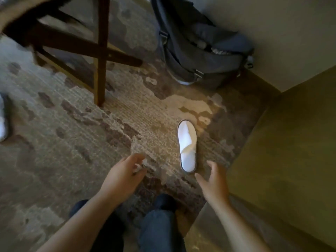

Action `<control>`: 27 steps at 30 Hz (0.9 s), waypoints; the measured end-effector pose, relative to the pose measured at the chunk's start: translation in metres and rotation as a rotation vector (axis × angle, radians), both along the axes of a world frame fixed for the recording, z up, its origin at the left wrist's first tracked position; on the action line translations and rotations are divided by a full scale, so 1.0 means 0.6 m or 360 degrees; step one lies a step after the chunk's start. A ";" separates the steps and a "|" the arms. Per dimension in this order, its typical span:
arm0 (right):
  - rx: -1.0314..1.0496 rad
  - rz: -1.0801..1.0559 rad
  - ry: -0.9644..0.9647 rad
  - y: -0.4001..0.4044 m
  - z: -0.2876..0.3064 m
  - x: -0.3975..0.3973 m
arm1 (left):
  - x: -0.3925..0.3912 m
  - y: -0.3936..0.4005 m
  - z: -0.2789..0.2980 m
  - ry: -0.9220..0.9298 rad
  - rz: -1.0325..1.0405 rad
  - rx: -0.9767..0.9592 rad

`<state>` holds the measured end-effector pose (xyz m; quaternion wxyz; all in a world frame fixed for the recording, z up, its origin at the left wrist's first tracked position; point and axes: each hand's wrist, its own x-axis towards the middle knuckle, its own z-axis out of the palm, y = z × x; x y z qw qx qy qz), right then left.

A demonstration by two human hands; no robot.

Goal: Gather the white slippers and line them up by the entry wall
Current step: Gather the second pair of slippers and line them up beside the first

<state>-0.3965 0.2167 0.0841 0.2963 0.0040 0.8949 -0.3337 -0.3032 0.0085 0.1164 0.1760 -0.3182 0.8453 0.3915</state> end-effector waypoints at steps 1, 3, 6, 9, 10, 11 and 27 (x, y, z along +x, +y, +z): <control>0.0045 0.0001 0.0006 -0.005 -0.057 -0.010 | -0.015 -0.002 -0.054 -0.0004 -0.0012 0.0027; 0.0140 -0.0030 -0.0009 -0.013 -0.172 -0.027 | -0.042 -0.002 -0.164 -0.0015 -0.0045 0.0091; 0.0273 -0.0114 -0.0037 -0.024 -0.335 -0.039 | -0.067 0.000 -0.322 -0.0048 -0.0127 0.0137; 0.0360 -0.0176 0.0028 -0.026 -0.474 -0.048 | -0.084 -0.003 -0.454 -0.0068 -0.0197 0.0139; 0.0366 -0.0220 0.0021 -0.027 -0.514 -0.049 | -0.088 -0.005 -0.489 -0.0069 -0.0215 0.0132; 0.0387 -0.0254 0.0001 -0.028 -0.549 -0.048 | -0.092 -0.007 -0.517 -0.0065 -0.0224 0.0124; 0.0264 -0.0196 0.0361 -0.110 -0.395 -0.020 | -0.091 -0.066 -0.393 0.0182 -0.0189 0.0224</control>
